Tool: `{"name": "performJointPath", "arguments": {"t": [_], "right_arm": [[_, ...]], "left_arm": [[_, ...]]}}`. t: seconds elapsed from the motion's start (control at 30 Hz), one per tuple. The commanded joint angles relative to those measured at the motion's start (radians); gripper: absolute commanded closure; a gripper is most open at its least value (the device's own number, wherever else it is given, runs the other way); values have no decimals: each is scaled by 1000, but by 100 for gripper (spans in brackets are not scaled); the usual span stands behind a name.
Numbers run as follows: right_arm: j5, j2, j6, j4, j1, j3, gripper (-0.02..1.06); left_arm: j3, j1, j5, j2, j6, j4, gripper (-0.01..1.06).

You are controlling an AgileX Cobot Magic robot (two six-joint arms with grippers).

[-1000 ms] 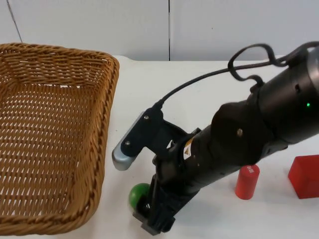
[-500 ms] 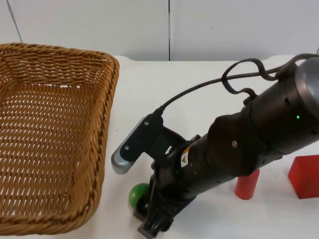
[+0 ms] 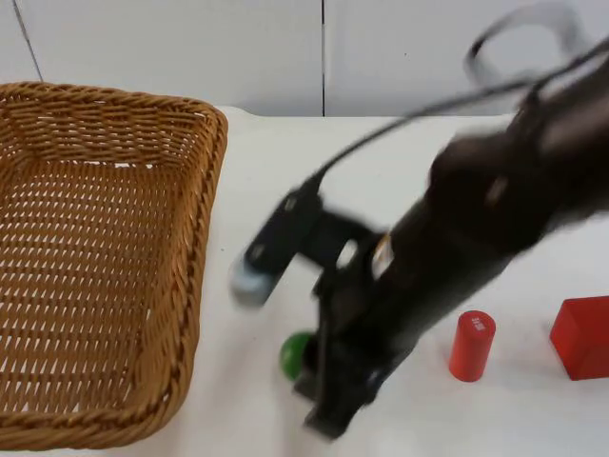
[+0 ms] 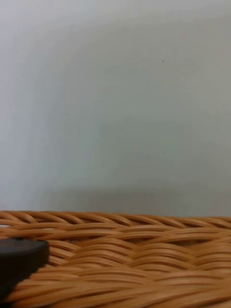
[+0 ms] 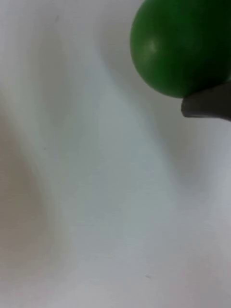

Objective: Pick up the basket with the left hand and place the object to the left of the red cylinder into the basket with the right hand.

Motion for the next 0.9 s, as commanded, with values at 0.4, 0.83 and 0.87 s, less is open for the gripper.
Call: {"name": "performJointPath", "arguments": {"t": [0.4, 0.83, 0.87], "right_arm": [[343, -387, 33, -29, -121, -3, 105], [447, -218, 93, -14, -26, -408, 105], [450, -175, 93, -14, -8, -482, 105]], "left_arm": [[0, 3, -15, -2, 4, -17, 105], [0, 3, -39, 1, 4, -17, 105], [0, 3, -39, 1, 4, -17, 105]]}}
